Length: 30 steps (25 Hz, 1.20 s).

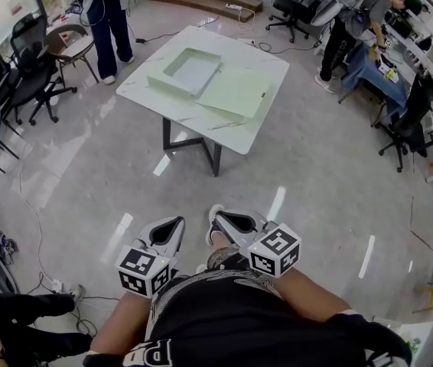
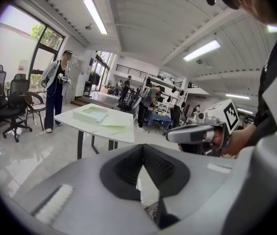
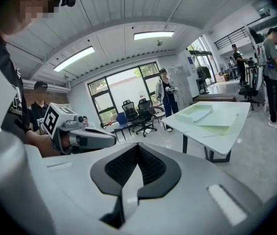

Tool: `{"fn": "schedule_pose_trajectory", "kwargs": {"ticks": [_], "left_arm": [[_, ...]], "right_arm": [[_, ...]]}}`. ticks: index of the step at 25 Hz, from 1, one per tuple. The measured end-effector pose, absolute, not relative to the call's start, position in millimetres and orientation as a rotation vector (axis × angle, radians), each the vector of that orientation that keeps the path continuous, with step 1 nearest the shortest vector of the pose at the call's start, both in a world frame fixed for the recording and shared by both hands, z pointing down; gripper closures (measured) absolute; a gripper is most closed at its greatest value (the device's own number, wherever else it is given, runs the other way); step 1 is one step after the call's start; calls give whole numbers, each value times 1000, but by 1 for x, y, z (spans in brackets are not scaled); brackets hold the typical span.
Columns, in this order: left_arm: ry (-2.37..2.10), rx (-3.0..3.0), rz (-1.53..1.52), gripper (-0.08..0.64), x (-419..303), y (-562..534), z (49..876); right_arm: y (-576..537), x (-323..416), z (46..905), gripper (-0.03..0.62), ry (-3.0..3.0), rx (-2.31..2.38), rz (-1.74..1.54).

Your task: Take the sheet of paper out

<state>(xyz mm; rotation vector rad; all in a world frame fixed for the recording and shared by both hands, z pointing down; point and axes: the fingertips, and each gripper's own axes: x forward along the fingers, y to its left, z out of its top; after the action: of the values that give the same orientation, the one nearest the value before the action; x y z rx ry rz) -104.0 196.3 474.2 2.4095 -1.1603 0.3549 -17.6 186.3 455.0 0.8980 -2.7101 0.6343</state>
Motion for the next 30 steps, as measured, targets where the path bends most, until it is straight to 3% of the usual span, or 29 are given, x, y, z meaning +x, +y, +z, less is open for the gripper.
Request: {"fn": "schedule_pose_trajectory", "kwargs": {"ticks": [30], "left_arm": [[-1207,2454,415,503,-29,-132,455]], "right_arm": [[-145,53,439,598,-2804,929,650]]}}
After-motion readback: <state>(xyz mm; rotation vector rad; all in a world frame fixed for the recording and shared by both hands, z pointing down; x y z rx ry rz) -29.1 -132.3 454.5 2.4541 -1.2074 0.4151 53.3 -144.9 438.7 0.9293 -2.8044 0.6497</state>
